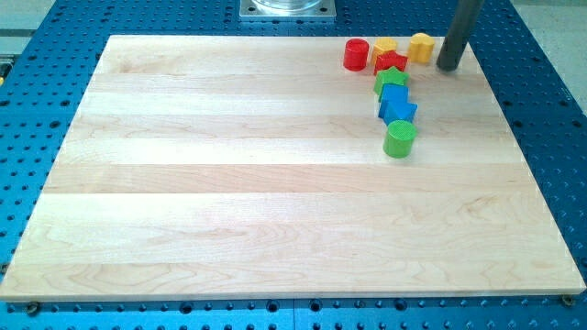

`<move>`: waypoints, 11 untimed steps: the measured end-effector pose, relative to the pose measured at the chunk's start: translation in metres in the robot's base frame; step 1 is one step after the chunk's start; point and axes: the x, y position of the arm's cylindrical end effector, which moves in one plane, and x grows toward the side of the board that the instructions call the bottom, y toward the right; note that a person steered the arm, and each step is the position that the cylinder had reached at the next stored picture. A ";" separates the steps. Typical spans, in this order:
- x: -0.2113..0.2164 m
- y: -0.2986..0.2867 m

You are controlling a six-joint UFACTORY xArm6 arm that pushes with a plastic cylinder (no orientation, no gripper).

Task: Move the red star to the bottom left of the red circle

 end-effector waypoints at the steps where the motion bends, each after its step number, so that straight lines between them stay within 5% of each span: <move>1: -0.004 -0.013; 5: 0.009 -0.024; 11: 0.035 -0.155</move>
